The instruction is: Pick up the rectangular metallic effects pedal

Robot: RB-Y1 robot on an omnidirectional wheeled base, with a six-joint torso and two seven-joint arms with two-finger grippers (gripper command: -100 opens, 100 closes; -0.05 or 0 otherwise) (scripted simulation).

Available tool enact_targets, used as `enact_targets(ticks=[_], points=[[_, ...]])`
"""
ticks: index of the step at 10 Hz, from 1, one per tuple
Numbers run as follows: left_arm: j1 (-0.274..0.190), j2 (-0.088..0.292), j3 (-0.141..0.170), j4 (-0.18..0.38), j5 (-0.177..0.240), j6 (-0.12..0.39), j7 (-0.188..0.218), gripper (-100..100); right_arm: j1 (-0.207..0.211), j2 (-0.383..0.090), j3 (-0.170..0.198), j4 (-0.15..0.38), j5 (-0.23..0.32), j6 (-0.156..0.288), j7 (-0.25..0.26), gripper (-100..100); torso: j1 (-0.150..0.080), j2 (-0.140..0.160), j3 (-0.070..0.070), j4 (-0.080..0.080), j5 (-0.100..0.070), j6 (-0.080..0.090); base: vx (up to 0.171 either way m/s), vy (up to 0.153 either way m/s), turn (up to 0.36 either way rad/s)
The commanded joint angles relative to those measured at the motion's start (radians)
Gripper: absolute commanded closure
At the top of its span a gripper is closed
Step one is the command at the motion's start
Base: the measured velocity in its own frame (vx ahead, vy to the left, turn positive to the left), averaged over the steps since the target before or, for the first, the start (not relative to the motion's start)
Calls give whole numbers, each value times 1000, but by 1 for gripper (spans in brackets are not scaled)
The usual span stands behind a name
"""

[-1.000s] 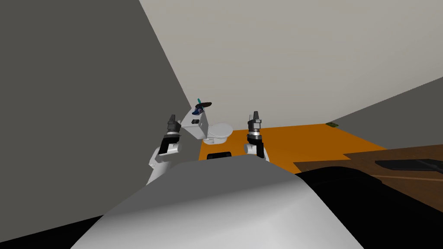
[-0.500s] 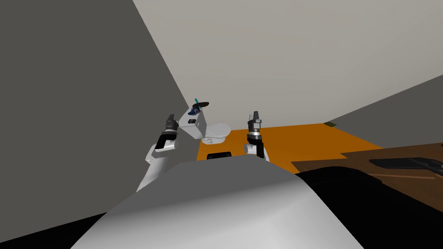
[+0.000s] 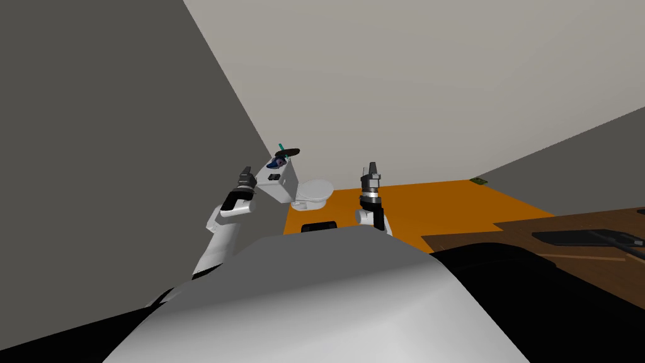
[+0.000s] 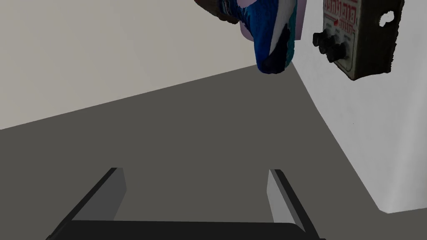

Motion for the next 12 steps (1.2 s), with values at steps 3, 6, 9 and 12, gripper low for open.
enact_targets(ticks=[3,6,9,12], points=[[-80,51,22,105,18,105,-9,-100,0,0,0,0,0,0,0,0,1,0,0,0,0,0,0,-97,-5],[-117,78,30,164,25,192,-12,-100,0,0,0,0,0,0,0,0,0,-1,0,0,0,0,14,-92,-1],[-153,104,36,215,31,262,-15,-100,0,0,0,0,0,0,0,0,2,-1,0,0,1,0,16,-63,-3],[-189,131,40,264,34,324,-18,-100,0,0,0,0,0,0,0,0,1,-1,-1,0,0,0,21,-77,1]])
